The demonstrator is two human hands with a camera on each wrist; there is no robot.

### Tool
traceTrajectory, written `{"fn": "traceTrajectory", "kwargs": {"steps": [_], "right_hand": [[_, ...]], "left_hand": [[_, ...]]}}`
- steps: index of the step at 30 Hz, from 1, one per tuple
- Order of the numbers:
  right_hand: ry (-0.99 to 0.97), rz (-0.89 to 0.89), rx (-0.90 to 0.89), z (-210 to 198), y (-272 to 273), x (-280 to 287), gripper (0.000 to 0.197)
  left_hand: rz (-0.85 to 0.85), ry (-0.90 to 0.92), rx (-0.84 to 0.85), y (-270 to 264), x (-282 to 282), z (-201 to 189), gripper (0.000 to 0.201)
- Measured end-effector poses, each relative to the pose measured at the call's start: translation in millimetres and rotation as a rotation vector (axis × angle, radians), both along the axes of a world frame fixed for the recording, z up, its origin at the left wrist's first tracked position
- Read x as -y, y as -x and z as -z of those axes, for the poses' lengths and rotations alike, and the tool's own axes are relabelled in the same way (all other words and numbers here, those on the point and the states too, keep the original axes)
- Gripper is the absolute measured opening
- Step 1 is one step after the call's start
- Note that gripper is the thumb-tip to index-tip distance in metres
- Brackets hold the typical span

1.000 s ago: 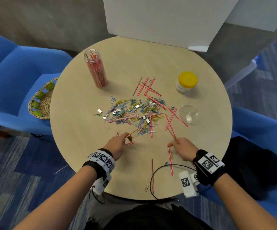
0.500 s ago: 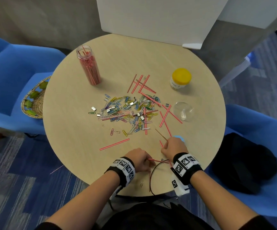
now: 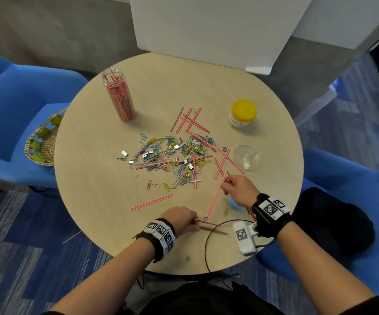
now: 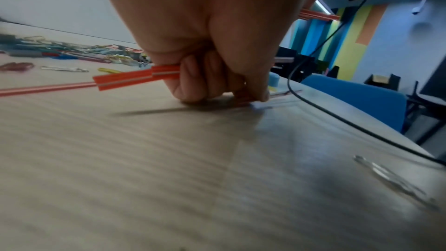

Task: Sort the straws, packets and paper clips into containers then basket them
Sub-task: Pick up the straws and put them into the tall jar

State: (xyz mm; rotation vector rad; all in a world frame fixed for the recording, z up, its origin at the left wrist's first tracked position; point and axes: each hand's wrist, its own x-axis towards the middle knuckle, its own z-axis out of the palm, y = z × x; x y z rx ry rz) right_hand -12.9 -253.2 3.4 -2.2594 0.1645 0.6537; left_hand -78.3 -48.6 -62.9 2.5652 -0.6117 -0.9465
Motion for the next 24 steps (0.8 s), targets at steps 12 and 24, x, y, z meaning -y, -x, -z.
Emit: {"fn": "traceTrajectory", "kwargs": {"steps": [12, 24], "right_hand": [[-0.543, 0.401, -0.098, -49.3, -68.6, 11.9, 0.02], [-0.081, 0.403, -0.188, 13.8, -102.0, -0.5, 0.017]], "left_hand": [[-0.436, 0.457, -0.003, -42.2, -62.8, -18.6, 0.005], [-1.067, 0.862, -0.214, -71.3, -80.5, -24.4, 0.03]]}}
